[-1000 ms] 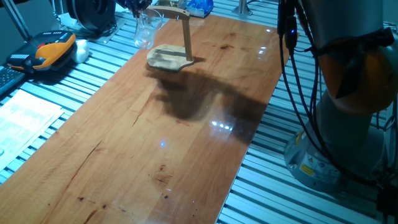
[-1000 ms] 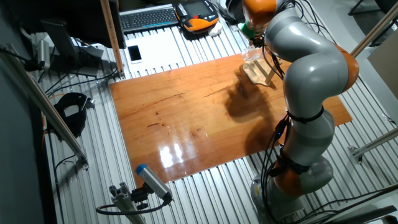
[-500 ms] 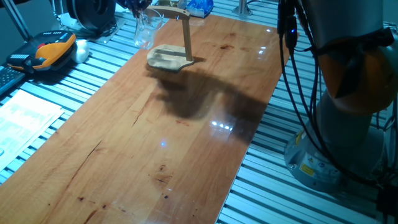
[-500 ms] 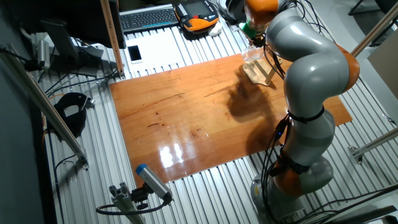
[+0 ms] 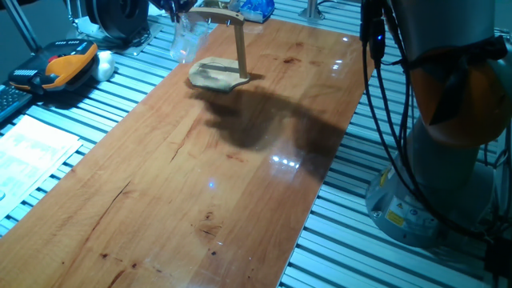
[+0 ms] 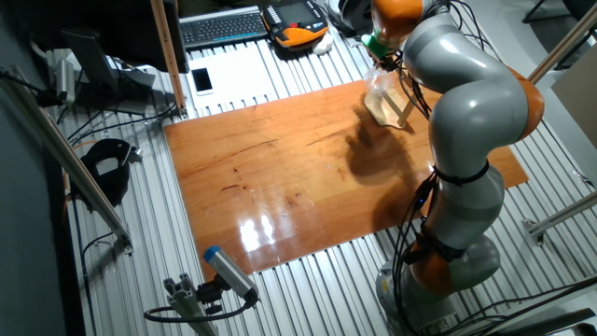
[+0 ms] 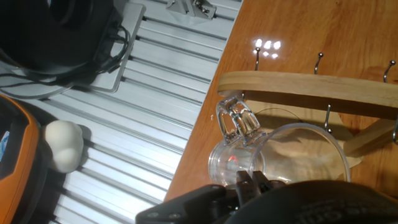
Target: Put the cup on the cup rack
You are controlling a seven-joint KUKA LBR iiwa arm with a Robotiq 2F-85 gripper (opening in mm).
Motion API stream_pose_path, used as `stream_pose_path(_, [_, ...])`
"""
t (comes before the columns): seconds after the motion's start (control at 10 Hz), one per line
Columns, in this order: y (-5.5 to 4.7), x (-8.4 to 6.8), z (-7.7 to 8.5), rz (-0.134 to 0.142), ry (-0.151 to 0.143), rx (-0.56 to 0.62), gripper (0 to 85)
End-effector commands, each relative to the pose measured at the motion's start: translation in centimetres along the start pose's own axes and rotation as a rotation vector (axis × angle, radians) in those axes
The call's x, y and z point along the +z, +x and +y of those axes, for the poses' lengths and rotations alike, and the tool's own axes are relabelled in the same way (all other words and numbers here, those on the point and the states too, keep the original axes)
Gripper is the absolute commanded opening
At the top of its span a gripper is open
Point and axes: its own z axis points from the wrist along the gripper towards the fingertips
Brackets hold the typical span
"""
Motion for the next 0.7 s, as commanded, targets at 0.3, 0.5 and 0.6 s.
stream_pose_path(0.3, [-0.07,-0.02,0.01,0.001,0.001,-0.015,34.0])
stream_pose_path(0.5, [-0.03,-0.04,0.09,0.01,0.008,-0.035,34.0])
stream_pose_path(0.6, [0.01,-0.06,0.18,0.016,0.015,-0.051,34.0])
